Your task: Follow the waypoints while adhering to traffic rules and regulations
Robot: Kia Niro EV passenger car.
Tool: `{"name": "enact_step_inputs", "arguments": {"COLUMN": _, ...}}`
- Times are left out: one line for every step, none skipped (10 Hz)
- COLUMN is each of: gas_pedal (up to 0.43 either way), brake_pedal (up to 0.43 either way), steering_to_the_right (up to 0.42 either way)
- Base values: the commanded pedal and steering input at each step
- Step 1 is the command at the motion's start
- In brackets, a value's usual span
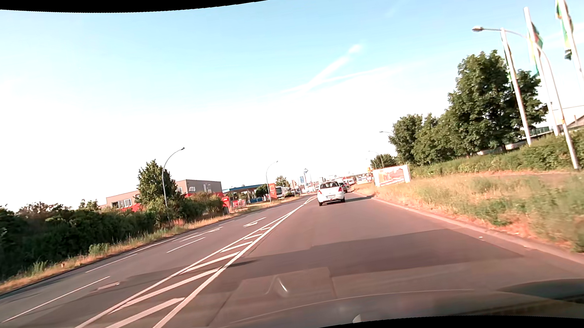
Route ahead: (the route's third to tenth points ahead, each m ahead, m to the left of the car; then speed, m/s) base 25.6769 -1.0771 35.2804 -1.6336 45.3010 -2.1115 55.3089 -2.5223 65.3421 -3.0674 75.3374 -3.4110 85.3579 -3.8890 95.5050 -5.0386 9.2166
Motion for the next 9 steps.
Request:
{"name": "enact_step_inputs", "arguments": {"gas_pedal": 0.197, "brake_pedal": 0.0, "steering_to_the_right": 0.011}}
{"name": "enact_step_inputs", "arguments": {"gas_pedal": 0.197, "brake_pedal": 0.0, "steering_to_the_right": 0.01}}
{"name": "enact_step_inputs", "arguments": {"gas_pedal": 0.197, "brake_pedal": 0.0, "steering_to_the_right": 0.01}}
{"name": "enact_step_inputs", "arguments": {"gas_pedal": 0.197, "brake_pedal": 0.0, "steering_to_the_right": 0.01}}
{"name": "enact_step_inputs", "arguments": {"gas_pedal": 0.197, "brake_pedal": 0.0, "steering_to_the_right": 0.01}}
{"name": "enact_step_inputs", "arguments": {"gas_pedal": 0.197, "brake_pedal": 0.0, "steering_to_the_right": 0.01}}
{"name": "enact_step_inputs", "arguments": {"gas_pedal": 0.197, "brake_pedal": 0.0, "steering_to_the_right": 0.01}}
{"name": "enact_step_inputs", "arguments": {"gas_pedal": 0.197, "brake_pedal": 0.0, "steering_to_the_right": 0.01}}
{"name": "enact_step_inputs", "arguments": {"gas_pedal": 0.197, "brake_pedal": 0.0, "steering_to_the_right": 0.008}}
